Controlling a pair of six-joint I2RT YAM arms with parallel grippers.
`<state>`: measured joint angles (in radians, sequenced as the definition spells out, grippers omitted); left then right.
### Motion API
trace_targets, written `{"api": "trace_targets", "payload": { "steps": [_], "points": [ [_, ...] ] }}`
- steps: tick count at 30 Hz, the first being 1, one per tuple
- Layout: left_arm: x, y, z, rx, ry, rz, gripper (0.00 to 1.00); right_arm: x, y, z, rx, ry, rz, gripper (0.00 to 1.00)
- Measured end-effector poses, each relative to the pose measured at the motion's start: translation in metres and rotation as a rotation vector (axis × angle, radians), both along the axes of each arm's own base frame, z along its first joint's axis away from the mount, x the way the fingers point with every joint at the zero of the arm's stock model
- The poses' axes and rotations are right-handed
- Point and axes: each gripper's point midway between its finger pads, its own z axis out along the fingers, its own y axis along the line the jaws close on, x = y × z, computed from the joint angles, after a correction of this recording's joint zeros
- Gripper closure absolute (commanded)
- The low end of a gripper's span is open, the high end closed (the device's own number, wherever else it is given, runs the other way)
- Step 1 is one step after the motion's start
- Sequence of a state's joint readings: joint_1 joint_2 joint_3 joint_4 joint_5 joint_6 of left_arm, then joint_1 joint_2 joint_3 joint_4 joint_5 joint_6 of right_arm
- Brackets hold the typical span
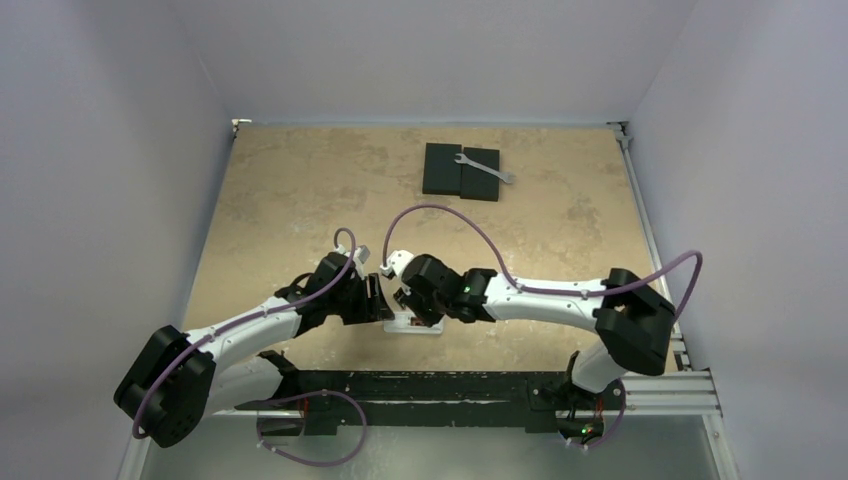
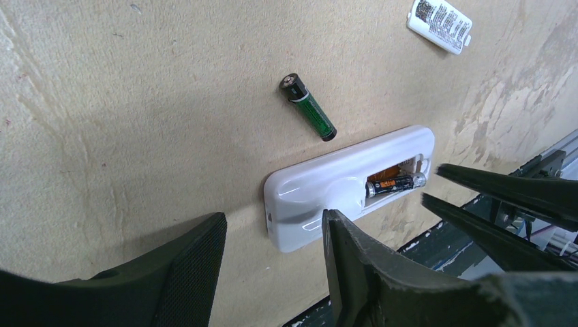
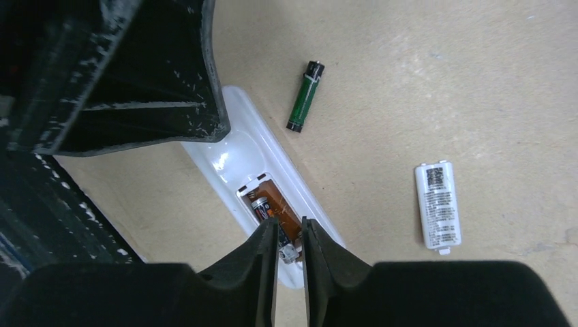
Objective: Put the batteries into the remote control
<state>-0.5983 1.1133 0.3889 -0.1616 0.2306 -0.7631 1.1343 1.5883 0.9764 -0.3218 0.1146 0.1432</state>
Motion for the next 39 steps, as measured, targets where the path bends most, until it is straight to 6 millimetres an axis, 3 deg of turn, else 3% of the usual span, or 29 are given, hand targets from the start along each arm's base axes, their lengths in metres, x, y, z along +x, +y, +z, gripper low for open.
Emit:
{"api": "trace_targets", "payload": {
  "steps": [7, 11, 23, 30, 39],
  "points": [
    [0.0, 0.0, 0.0, -0.002, -0.002, 0.0, 0.47, 0.0, -0.007, 0.031, 0.111, -0.018, -0.102, 0.55],
    [0.0, 0.0, 0.0, -0.002, -0.001, -0.001, 0.47, -0.002, -0.013, 0.038, 0.153, -0.009, -0.157, 0.53],
    [-0.002, -0.005, 0.0, -0.024, 0.008, -0.02, 0.47, -0.007, -0.021, 0.025, 0.18, 0.046, -0.284, 0.51],
    [-0.002, -0.01, 0.001, -0.044, 0.014, -0.036, 0.47, -0.007, -0.022, 0.029, 0.218, 0.054, -0.327, 0.54],
    [-0.002, -0.016, 0.0, -0.07, 0.021, -0.057, 0.52, -0.012, -0.026, 0.017, 0.226, 0.089, -0.363, 0.58]
  ]
}}
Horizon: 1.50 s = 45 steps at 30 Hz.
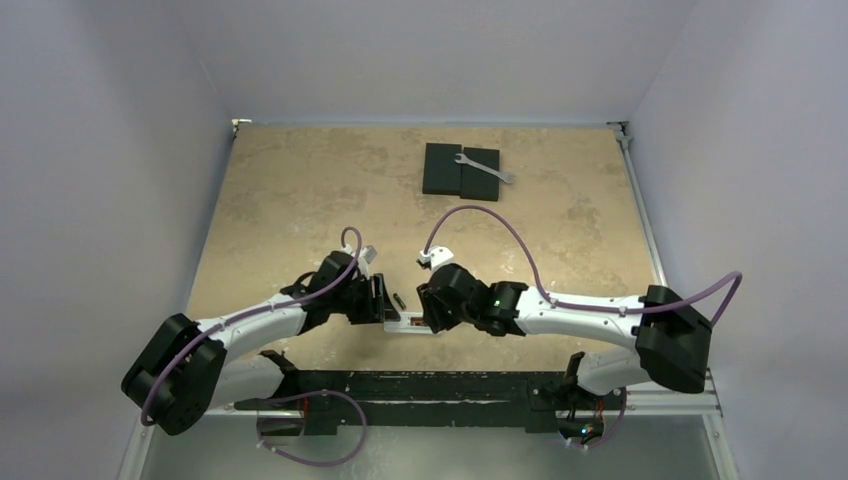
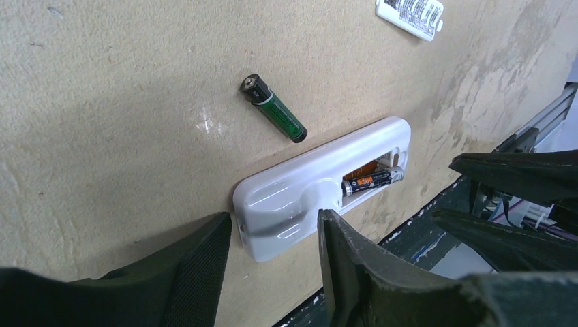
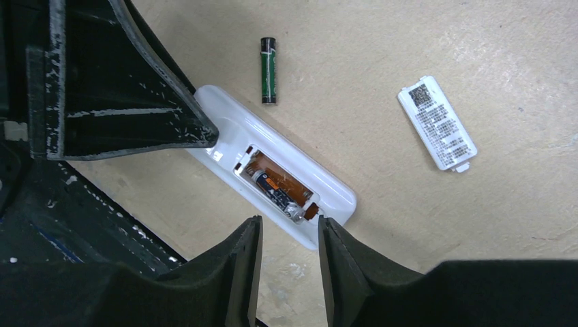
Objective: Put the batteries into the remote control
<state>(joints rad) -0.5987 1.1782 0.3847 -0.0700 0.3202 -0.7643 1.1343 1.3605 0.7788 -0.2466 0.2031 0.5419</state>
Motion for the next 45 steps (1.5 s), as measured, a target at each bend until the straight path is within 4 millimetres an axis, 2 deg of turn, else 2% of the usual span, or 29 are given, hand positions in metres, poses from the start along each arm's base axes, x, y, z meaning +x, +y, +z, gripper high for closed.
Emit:
{"api": "trace_targets", "payload": {
  "steps": [6, 15, 25, 45],
  "points": [
    [-0.002, -0.001, -0.002, -0.004, 0.009, -0.007, 0.59, 0.0, 0.007, 0.0, 0.03, 0.008, -0.004, 0.59],
    [-0.003, -0.001, -0.004, -0.002, 0.017, -0.011, 0.66, -0.001, 0.008, -0.011, 0.018, 0.029, -0.015, 0.61],
    [-0.002, -0.002, -0.003, -0.007, 0.01, -0.011, 0.69, -0.004, 0.01, -0.021, 0.011, 0.057, -0.01, 0.65],
    [-0.001, -0.003, -0.003, -0.01, 0.006, -0.011, 0.69, -0.005, 0.008, -0.022, 0.003, 0.063, -0.016, 0.67]
  ]
}}
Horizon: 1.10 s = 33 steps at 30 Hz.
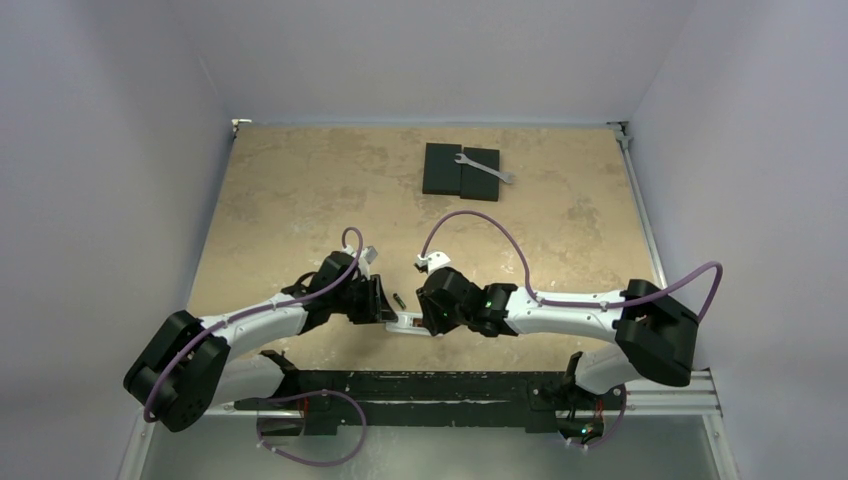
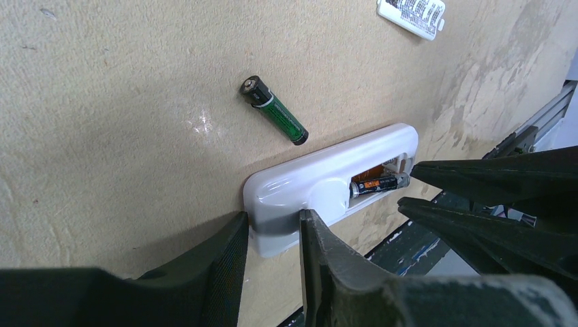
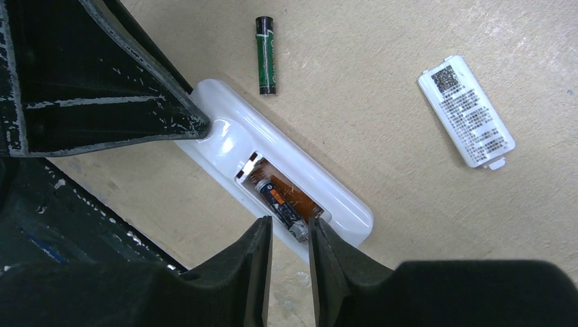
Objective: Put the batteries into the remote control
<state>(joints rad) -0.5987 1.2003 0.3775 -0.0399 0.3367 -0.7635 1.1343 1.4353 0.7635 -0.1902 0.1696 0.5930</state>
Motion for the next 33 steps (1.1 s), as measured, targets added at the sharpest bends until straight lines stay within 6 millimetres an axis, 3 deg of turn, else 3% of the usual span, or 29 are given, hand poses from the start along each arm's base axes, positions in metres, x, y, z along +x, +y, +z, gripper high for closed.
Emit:
{"api": "trace_targets", "payload": {
  "steps": [33],
  "points": [
    [0.0, 0.0, 0.0, 0.0, 0.0, 0.0, 0.7, -0.0067, -0.0097, -0.0069, -0.001, 0.029, -0.025, 0.69]
  ]
}}
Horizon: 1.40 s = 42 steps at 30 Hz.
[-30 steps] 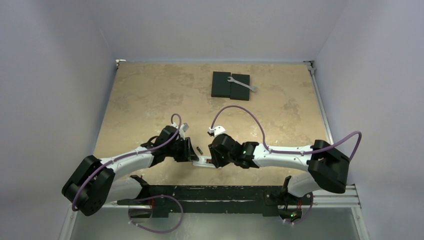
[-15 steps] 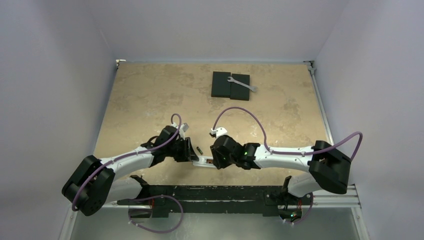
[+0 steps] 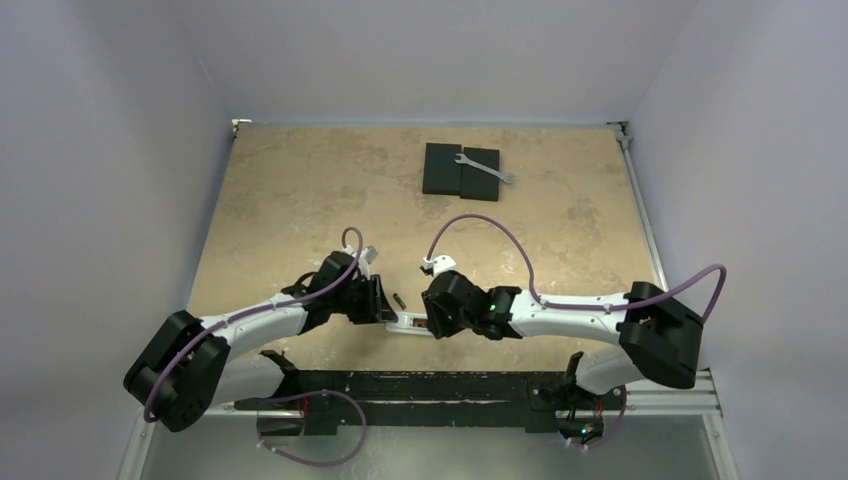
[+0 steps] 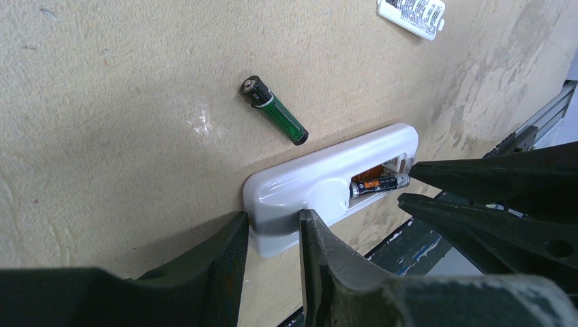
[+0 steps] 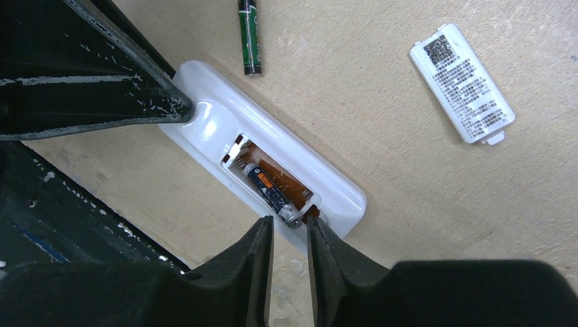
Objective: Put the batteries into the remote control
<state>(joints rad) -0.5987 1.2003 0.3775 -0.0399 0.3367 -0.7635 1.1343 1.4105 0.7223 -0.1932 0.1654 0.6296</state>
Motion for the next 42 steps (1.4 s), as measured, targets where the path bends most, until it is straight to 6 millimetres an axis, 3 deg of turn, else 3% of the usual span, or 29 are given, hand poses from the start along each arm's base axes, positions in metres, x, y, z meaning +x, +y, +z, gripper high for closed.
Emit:
{"api": "trace_targets", "payload": {
  "steps": [19, 42],
  "points": [
    [0.0001, 0.0, 0.0, 0.0, 0.0, 0.0, 0.7, -0.0004, 0.0025, 0.0006, 0.013, 0.001, 0.006, 0.83],
    [0.0005, -0.0009, -0.0007, -0.002, 0.0, -0.003, 0.7, 0.007, 0.0079, -0.0066, -0.053, -0.009, 0.033, 0.86]
  ]
}}
